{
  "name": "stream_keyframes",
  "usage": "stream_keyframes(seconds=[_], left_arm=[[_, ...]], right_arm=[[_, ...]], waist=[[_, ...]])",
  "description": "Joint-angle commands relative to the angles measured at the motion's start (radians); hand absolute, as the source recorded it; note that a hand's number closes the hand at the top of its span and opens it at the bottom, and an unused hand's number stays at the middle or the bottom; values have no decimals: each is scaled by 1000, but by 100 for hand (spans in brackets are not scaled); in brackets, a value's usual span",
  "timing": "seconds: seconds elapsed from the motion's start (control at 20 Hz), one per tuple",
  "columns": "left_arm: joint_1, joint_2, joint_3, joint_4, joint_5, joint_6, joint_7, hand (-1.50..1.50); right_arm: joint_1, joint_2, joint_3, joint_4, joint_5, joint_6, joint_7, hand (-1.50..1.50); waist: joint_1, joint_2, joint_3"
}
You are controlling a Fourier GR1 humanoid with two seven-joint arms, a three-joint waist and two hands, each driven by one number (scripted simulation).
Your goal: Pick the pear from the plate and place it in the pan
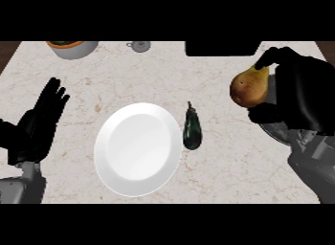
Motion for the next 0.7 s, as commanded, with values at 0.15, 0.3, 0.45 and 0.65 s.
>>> stream_keyframes(seconds=[0.15, 0.3, 0.45, 0.65], left_arm=[[-1, 0, 22, -6, 11, -23, -8, 0], [-37, -8, 24, 35, 6, -10, 13, 0], [-24, -23, 10, 59, -9, -32, -37, 0], [-63, -7, 35, 37, 2, -31, 18, 0]], right_arm=[[169, -130, -253, 66, -89, -111, -246, 150], [219, -136, -345, 209, -123, -249, -393, 150], [245, -116, -357, 344, -128, -314, -557, 150], [143, -84, -406, 558, -181, -340, -727, 150]], waist=[[3, 1, 0], [4, 5, 1], [10, 5, 0], [19, 6, 0]])
